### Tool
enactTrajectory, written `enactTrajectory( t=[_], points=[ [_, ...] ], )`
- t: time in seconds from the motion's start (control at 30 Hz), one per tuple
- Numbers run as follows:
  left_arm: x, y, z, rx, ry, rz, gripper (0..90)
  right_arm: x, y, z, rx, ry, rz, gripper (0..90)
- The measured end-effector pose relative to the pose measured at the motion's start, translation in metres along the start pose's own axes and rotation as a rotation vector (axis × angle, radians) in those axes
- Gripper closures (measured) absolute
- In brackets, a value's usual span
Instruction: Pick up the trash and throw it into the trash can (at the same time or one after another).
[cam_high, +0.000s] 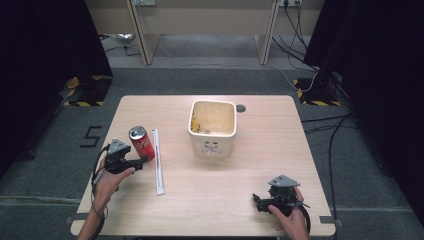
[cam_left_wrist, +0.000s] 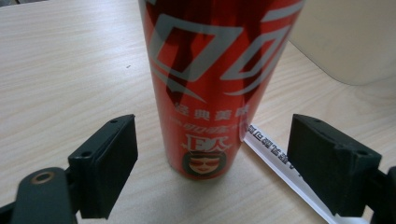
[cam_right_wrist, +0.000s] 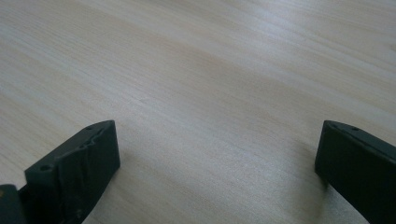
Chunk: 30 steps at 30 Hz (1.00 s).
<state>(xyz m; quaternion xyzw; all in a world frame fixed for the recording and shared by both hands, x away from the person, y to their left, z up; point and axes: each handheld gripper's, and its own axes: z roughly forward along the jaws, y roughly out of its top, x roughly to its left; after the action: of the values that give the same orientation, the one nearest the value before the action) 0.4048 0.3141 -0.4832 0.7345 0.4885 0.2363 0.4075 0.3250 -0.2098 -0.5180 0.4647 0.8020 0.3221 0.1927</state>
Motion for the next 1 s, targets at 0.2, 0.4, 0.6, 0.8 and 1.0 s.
enactTrajectory(
  t=[0.2,0.4,0.6,0.8,1.0],
  points=[
    [0.004,-0.001,0.006,0.006,0.002,-0.006,15.8,0.000,0.000,0.000,0.000,0.000,0.000,0.2],
    [0.004,0.001,0.008,-0.013,0.001,-0.001,17.1,0.000,0.000,0.000,0.000,0.000,0.000,0.3],
    [0.000,0.005,0.013,-0.012,0.002,0.016,17.2,0.000,0.000,0.000,0.000,0.001,-0.001,0.2],
    [-0.002,0.007,0.019,-0.010,0.013,0.031,17.4,0.000,0.000,0.000,-0.001,0.000,-0.001,0.3],
    [0.001,0.009,0.022,-0.019,0.014,0.023,18.4,0.000,0.000,0.000,0.000,0.001,-0.001,0.3]
  ],
)
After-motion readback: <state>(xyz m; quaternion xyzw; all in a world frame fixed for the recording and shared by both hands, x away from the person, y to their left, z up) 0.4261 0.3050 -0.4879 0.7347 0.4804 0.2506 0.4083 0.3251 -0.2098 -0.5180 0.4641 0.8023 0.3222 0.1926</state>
